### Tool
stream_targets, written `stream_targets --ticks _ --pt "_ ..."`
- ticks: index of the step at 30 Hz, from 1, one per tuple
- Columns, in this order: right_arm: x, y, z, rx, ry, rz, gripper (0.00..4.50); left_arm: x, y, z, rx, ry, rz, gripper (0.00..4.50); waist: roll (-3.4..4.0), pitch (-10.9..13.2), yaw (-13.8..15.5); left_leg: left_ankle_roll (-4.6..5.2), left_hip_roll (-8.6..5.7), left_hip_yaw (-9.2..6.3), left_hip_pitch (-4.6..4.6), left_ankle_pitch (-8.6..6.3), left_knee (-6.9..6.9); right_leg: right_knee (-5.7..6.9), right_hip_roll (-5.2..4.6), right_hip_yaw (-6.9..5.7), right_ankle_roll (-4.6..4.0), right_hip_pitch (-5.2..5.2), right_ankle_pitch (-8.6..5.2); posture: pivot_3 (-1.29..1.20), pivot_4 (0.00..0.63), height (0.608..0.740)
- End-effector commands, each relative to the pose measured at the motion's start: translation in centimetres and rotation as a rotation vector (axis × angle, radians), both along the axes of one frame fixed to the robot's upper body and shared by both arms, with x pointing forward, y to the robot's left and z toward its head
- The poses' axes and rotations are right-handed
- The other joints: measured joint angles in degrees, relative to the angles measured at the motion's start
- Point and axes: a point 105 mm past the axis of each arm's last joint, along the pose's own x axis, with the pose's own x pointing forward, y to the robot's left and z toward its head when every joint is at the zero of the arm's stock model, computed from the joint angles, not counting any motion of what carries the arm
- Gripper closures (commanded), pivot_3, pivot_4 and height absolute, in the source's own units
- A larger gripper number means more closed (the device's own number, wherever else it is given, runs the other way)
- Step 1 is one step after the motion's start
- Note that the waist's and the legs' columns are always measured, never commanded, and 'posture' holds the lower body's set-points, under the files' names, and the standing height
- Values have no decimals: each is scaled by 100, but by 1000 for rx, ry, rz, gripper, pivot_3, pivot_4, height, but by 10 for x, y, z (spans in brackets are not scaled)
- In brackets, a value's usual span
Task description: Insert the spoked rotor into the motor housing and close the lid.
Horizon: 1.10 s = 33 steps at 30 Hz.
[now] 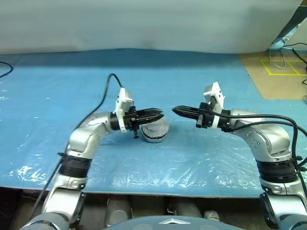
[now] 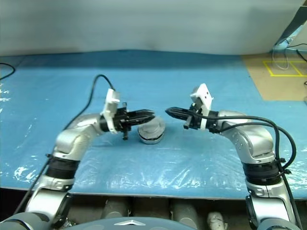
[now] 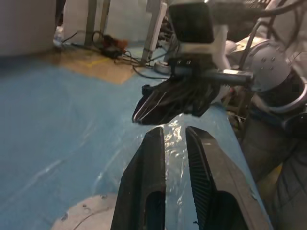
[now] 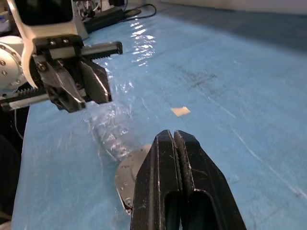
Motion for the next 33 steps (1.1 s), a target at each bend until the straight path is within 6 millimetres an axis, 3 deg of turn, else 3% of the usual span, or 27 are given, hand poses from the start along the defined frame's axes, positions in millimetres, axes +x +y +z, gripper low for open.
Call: stream_targets --ticks 1,3,6,9,20,25,31,33 --pt "-5 15 5 -9 -42 87 4500 -20 11 -2 49 -1 -22 3726 1 1 2 0 1 0 2 0 -1 -1 0 -2 1 -1 -1 0 150 740" --pt "-1 20 -3 -46 -42 116 4500 -26 21 -15 117 -6 4 3726 1 1 5 0 1 0 1 0 3 -3 0 -3 1 -8 -1 0 150 740" --pt "6 24 -25 -154 -62 152 4500 -18 38 -39 215 -45 119 3726 1 1 9 0 2 0 3 0 6 -2 -1 -3 1 -7 -1 0 150 740" --pt "9 29 -45 -250 -97 208 3921 -5 55 -57 279 -196 277 3781 0 2 27 0 2 0 2 0 10 -2 -3 -5 2 -3 -1 0 150 740" --pt "14 39 -47 -234 -109 294 90 -27 69 -82 264 -122 313 3781 -3 3 6 3 7 0 1 -1 14 4 0 -7 1 -6 -1 0 150 740" --pt "22 35 -36 -192 -107 247 36 -28 73 -87 237 -116 332 3781 -3 3 8 4 7 0 4 -1 19 10 -1 -4 0 -5 0 0 150 740" --pt "23 29 -38 -210 -117 223 36 -30 73 -95 253 -118 306 3781 -3 2 10 4 7 1 4 -1 18 10 -1 -5 0 -5 0 0 150 740" --pt "25 21 -23 -140 -101 187 36 -26 75 -96 239 -117 313 3781 -3 3 12 4 7 1 4 -1 18 11 -1 -5 0 -5 0 0 150 740"
